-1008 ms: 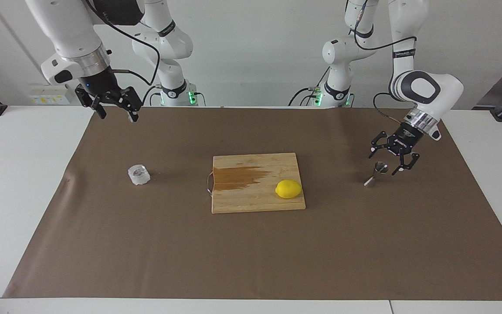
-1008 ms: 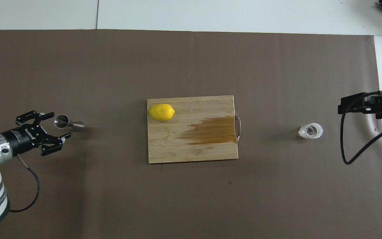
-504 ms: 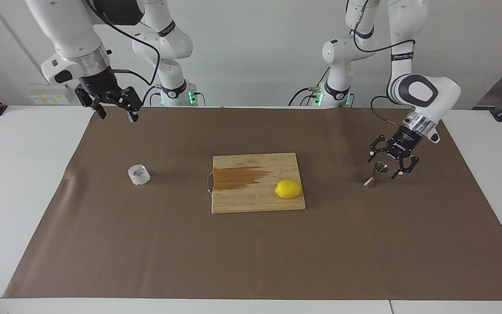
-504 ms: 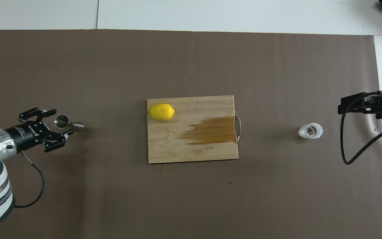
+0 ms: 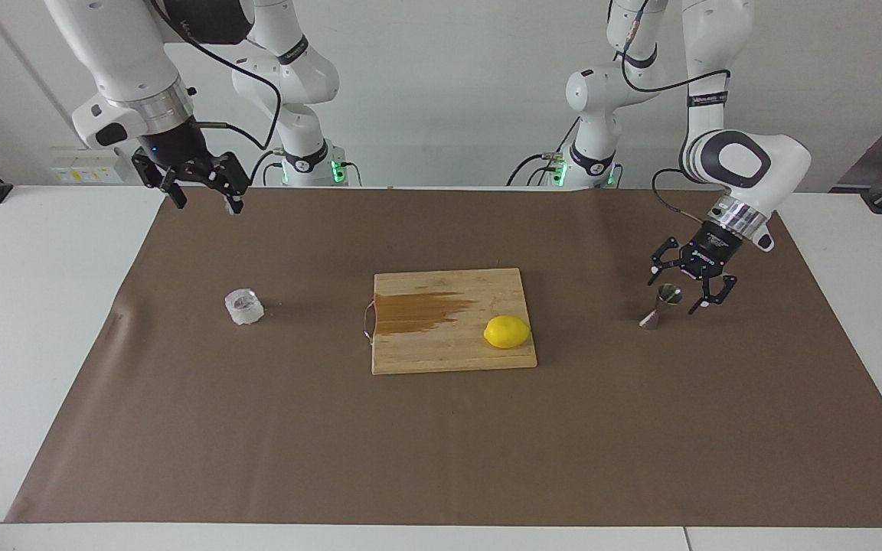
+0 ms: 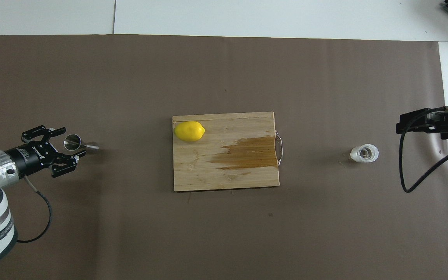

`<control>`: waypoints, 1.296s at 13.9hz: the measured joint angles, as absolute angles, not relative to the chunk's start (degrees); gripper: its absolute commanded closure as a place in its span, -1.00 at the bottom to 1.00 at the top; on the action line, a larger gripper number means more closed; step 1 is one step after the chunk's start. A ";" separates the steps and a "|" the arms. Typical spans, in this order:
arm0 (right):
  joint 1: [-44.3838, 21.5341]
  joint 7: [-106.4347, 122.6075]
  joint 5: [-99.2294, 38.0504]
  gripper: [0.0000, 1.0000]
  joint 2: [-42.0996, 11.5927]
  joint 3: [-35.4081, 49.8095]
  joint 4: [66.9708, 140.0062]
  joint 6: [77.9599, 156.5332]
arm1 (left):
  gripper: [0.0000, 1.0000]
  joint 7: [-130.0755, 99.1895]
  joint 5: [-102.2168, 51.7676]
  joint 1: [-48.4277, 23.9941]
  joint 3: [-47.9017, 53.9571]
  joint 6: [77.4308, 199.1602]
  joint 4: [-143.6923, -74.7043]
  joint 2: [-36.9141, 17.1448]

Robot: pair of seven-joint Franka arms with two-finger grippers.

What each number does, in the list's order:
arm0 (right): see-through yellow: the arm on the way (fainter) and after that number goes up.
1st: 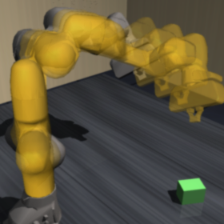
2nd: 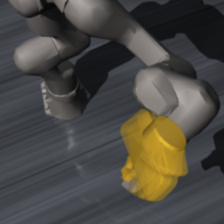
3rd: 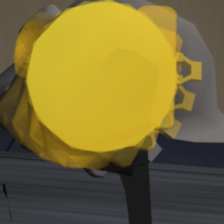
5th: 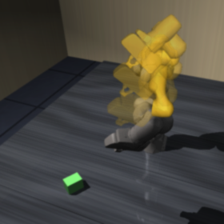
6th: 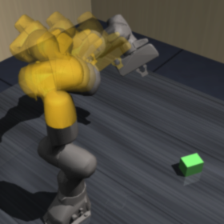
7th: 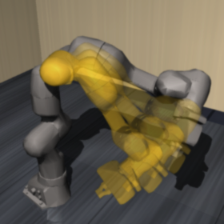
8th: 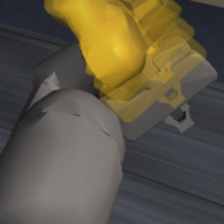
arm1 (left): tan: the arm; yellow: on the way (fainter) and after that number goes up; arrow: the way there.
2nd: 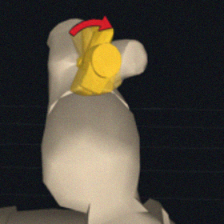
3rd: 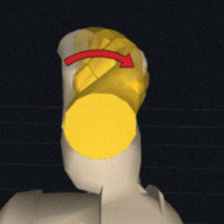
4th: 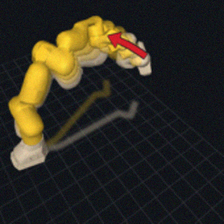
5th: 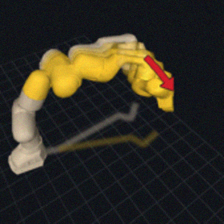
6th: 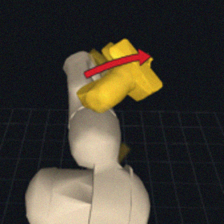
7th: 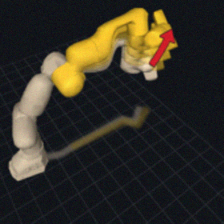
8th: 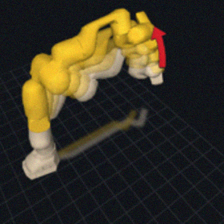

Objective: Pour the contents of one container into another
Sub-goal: 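Lift the metal cup with the left gripper toward the cutting board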

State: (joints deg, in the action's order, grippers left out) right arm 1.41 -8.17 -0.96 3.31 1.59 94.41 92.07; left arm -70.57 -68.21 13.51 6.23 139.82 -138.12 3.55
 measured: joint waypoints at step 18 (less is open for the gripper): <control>1.41 -8.17 -0.96 -1.00 3.31 1.59 94.41 92.07 | 1.00 -72.79 -68.11 12.16 6.65 135.18 -133.15 3.48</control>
State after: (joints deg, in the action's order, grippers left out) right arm 1.41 -8.17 -0.96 3.31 1.59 94.41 92.07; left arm -72.79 -68.11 12.16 6.65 135.18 -133.15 3.48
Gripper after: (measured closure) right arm 0.000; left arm 0.489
